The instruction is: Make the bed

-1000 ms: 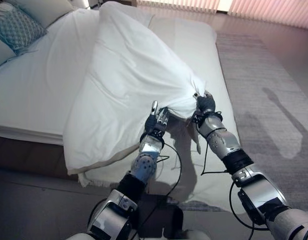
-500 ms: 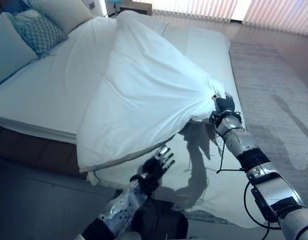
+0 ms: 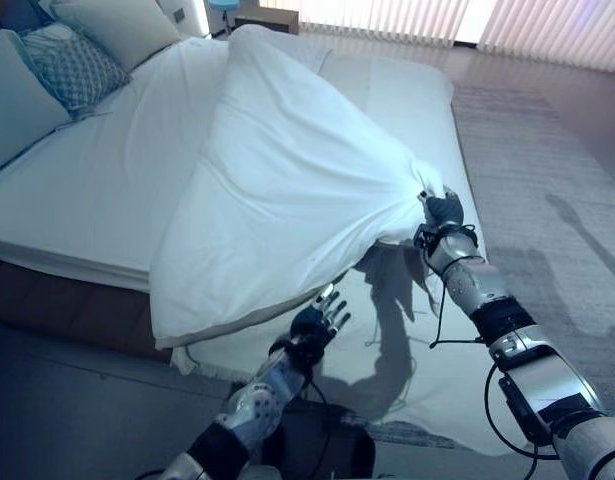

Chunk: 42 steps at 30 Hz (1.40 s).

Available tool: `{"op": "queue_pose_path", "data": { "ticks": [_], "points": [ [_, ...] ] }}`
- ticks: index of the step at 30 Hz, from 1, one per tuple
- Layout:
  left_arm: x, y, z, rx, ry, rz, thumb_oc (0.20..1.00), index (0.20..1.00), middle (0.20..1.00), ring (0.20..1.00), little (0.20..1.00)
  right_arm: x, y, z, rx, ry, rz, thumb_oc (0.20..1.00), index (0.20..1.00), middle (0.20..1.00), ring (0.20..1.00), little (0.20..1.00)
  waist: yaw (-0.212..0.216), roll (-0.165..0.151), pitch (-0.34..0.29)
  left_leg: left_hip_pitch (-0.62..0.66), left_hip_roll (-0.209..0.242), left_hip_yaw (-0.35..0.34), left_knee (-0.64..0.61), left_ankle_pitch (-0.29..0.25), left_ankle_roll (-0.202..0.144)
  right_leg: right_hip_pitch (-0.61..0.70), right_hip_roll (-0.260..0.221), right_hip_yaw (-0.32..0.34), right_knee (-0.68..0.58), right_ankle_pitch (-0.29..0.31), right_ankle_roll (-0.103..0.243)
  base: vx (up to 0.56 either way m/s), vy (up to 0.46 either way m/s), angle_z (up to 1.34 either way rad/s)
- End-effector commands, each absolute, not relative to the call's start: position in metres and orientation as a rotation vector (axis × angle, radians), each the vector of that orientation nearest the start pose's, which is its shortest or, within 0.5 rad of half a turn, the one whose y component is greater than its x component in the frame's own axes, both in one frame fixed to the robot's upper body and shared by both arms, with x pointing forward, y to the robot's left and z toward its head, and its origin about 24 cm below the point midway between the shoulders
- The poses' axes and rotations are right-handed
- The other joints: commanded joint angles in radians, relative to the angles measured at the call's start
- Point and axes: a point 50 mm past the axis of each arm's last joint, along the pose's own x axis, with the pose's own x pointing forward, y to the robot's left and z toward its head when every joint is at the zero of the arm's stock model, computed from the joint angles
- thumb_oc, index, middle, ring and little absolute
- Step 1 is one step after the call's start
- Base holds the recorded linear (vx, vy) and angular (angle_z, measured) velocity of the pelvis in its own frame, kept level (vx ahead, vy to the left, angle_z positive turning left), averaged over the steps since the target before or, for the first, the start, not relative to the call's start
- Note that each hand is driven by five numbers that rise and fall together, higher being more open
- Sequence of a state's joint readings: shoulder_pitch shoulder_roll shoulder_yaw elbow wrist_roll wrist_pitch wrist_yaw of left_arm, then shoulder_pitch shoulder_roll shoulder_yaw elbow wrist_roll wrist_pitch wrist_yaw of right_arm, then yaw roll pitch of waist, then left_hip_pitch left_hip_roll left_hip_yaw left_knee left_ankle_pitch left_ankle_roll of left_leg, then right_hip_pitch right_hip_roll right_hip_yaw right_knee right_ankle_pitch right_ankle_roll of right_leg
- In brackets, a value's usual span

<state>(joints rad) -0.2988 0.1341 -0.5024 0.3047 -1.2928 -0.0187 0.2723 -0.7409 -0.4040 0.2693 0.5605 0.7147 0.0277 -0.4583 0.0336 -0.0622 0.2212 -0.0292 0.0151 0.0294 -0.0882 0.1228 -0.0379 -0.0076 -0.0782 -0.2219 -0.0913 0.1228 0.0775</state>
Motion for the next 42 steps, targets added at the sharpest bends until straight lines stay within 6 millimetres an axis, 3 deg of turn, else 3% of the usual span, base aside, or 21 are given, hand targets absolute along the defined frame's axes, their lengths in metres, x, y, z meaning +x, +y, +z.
{"op": "queue_pose_path", "data": {
  "ticks": [1,7,11,24,28,34,41,42],
  "points": [
    [0.291,0.047,0.023,-0.973,0.465,-0.104,1.0,1.0,1.0,1.0,1.0,0.373,-0.189,0.197,0.217,-0.327,-0.249,0.2,0.2,0.2,0.2,0.2,-0.046,-0.024,-0.118,0.033,-0.043,0.062,0.001,-0.117,0.004,-0.015,0.021,0.047,0.005,-0.023,0.059,0.0,0.0,0.0],
    [0.324,0.055,0.047,-1.03,0.386,0.036,1.0,1.0,1.0,1.0,1.0,0.361,-0.179,0.194,0.255,-0.358,-0.213,0.2,0.2,0.2,0.2,0.2,-0.075,-0.032,-0.107,0.027,-0.037,0.077,0.001,-0.12,0.006,-0.035,0.025,0.071,0.009,-0.017,0.06,-0.01,-0.002,-0.11],
    [0.336,0.06,0.052,-1.041,0.383,0.108,1.0,1.0,1.0,1.0,1.0,0.35,-0.172,0.188,0.293,-0.365,-0.166,0.2,0.2,0.2,0.2,0.2,-0.094,-0.033,-0.101,0.029,-0.034,0.099,0.001,-0.123,0.009,-0.044,0.029,0.097,0.011,-0.015,0.061,0.0,0.006,-0.16],
    [0.338,0.053,0.038,-0.98,0.459,0.173,1.0,1.0,1.0,1.0,1.0,0.33,-0.181,0.194,0.337,-0.441,-0.163,0.2,0.2,0.2,0.2,0.2,-0.132,-0.015,-0.097,0.038,-0.032,0.119,0.001,-0.132,0.008,-0.049,0.031,0.123,0.011,-0.018,0.06,0.01,-0.001,-0.07],
    [0.326,0.046,0.031,-0.955,0.472,0.124,1.0,1.0,1.0,1.0,1.0,0.334,-0.186,0.198,0.275,-0.447,-0.186,0.2,0.2,0.2,0.2,0.2,-0.123,-0.011,-0.091,0.042,-0.029,0.126,0.001,-0.133,0.011,-0.052,0.035,0.131,0.01,-0.015,0.059,0.0,-0.009,-0.02],
    [0.275,0.026,0.018,-0.924,0.497,-0.163,1.0,1.0,1.0,1.0,1.0,0.343,-0.206,0.207,0.225,-0.459,-0.261,0.2,0.2,0.2,0.2,0.2,-0.09,-0.005,-0.081,0.037,-0.03,0.111,0.001,-0.128,0.013,-0.047,0.038,0.119,0.005,-0.019,0.054,0.0,-0.016,-0.07],
    [0.217,0.012,-0.001,-1.011,0.661,-0.35,1.0,1.0,1.0,1.0,1.0,0.348,-0.218,0.211,0.208,-0.465,-0.309,0.2,0.2,0.2,0.2,0.2,-0.06,0.001,-0.061,0.026,-0.035,0.084,0.001,-0.124,0.013,-0.043,0.036,0.089,0.006,-0.026,0.049,0.0,-0.027,0.09],
    [0.216,0.012,-0.001,-1.01,0.662,-0.351,1.0,1.0,1.0,1.0,1.0,0.348,-0.218,0.211,0.209,-0.464,-0.31,0.2,0.2,0.2,0.2,0.2,-0.06,0.0,-0.061,0.026,-0.035,0.083,0.001,-0.124,0.013,-0.043,0.036,0.088,0.006,-0.026,0.049,0.01,-0.02,0.14]
  ]
}}
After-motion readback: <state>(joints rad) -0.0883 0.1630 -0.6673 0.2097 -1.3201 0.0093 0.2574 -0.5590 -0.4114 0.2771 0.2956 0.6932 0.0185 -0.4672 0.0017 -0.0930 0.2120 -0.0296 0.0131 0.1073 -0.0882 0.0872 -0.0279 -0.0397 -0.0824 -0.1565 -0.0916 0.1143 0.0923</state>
